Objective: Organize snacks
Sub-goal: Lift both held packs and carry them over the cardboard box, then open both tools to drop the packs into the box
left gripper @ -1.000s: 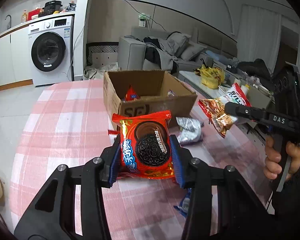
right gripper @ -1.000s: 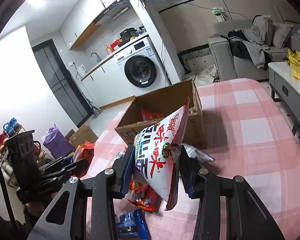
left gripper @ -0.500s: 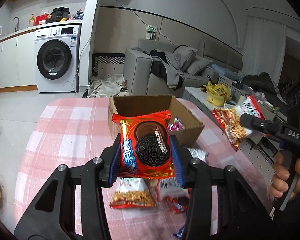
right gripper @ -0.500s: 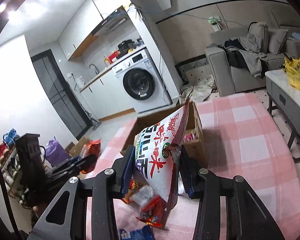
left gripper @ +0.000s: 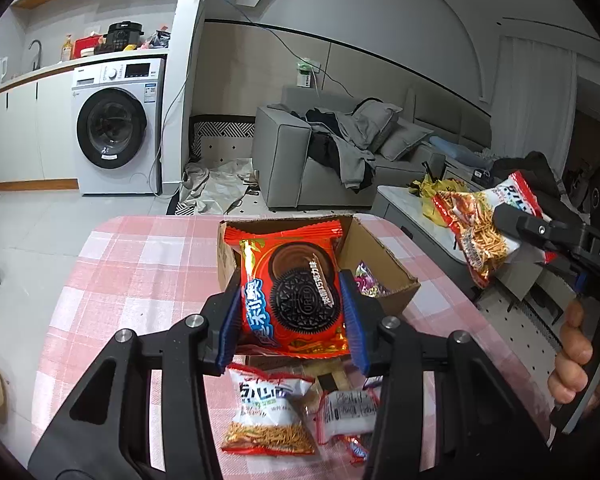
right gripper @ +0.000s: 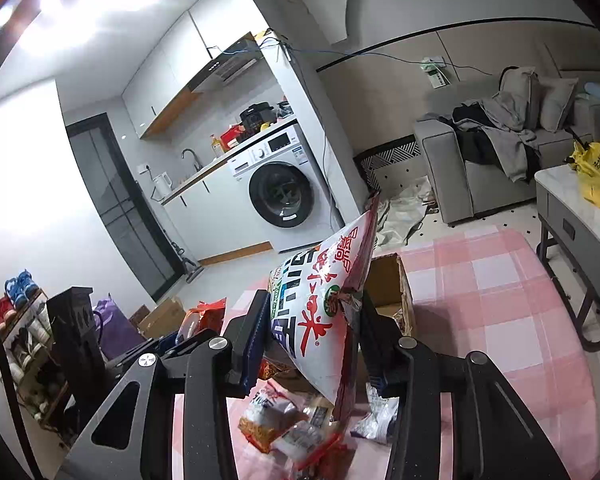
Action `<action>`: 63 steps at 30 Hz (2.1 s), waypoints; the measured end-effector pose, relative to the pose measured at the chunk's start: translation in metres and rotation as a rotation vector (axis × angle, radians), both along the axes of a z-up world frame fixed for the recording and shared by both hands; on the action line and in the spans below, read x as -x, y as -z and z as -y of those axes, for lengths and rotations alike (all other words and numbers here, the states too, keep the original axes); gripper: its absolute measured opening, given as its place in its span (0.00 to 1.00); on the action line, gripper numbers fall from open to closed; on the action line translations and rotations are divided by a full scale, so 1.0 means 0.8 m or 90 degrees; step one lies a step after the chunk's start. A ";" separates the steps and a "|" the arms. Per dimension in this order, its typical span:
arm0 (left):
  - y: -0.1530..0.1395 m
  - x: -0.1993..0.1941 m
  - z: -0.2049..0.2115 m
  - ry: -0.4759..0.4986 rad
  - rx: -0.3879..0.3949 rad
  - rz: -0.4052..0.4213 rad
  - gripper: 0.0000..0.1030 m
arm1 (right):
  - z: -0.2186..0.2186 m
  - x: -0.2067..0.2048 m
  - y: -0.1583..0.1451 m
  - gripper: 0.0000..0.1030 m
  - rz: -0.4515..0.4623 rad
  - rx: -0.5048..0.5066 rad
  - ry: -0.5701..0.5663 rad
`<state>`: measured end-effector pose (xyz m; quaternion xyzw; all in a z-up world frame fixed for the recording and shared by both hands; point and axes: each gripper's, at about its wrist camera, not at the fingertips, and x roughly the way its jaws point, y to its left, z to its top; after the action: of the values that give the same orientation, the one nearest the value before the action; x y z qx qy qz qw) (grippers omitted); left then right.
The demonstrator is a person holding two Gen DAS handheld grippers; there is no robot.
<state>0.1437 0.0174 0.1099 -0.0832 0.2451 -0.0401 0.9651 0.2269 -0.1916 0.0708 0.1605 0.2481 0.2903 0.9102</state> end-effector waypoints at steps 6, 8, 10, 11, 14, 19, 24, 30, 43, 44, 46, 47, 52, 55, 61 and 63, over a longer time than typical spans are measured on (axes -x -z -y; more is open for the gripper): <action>0.011 -0.033 0.001 0.002 -0.002 -0.007 0.40 | -0.006 -0.028 0.009 0.41 -0.015 -0.007 0.004; 0.015 -0.047 0.002 0.000 -0.010 -0.008 0.40 | -0.010 -0.032 0.014 0.41 -0.013 -0.010 0.009; 0.020 -0.060 0.005 0.000 -0.017 -0.009 0.40 | -0.014 -0.042 0.018 0.41 -0.017 -0.020 0.006; 0.022 -0.065 0.007 -0.001 -0.018 -0.011 0.40 | -0.017 -0.047 0.020 0.41 -0.021 -0.016 0.011; 0.029 -0.081 0.008 -0.004 -0.014 -0.020 0.40 | -0.024 -0.060 0.025 0.41 -0.023 -0.008 0.020; 0.044 -0.107 0.010 -0.004 -0.017 -0.034 0.40 | -0.038 -0.082 0.042 0.41 -0.047 0.000 0.025; 0.057 -0.127 0.013 -0.004 -0.022 -0.043 0.40 | -0.052 -0.102 0.059 0.41 -0.065 0.006 0.026; 0.082 -0.147 0.016 0.002 -0.035 -0.061 0.40 | -0.064 -0.131 0.075 0.39 -0.087 0.012 0.040; 0.124 -0.181 0.030 0.019 -0.082 -0.090 0.40 | -0.083 -0.167 0.125 0.34 -0.145 0.059 -0.023; 0.124 -0.182 0.030 0.022 -0.082 -0.090 0.40 | -0.082 -0.166 0.128 0.34 -0.150 0.060 -0.025; 0.124 -0.186 0.028 0.027 -0.083 -0.092 0.40 | -0.086 -0.167 0.135 0.34 -0.156 0.070 -0.030; 0.125 -0.188 0.027 0.027 -0.089 -0.093 0.40 | -0.087 -0.165 0.134 0.35 -0.153 0.074 -0.031; 0.128 -0.191 0.024 0.038 -0.103 -0.092 0.39 | -0.087 -0.165 0.134 0.36 -0.178 0.060 -0.053; 0.126 -0.193 0.020 0.044 -0.105 -0.094 0.39 | -0.088 -0.162 0.135 0.37 -0.188 0.055 -0.070; 0.120 -0.192 0.021 0.036 -0.110 -0.103 0.39 | -0.095 -0.153 0.131 0.50 -0.178 0.068 -0.079; 0.117 -0.186 0.021 0.027 -0.118 -0.104 0.47 | -0.095 -0.148 0.125 0.59 -0.156 0.084 -0.058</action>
<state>0.2922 0.0003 0.0166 0.0084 0.3273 -0.0309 0.9444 0.3453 -0.1159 -0.0294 0.1233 0.3829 0.2925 0.8675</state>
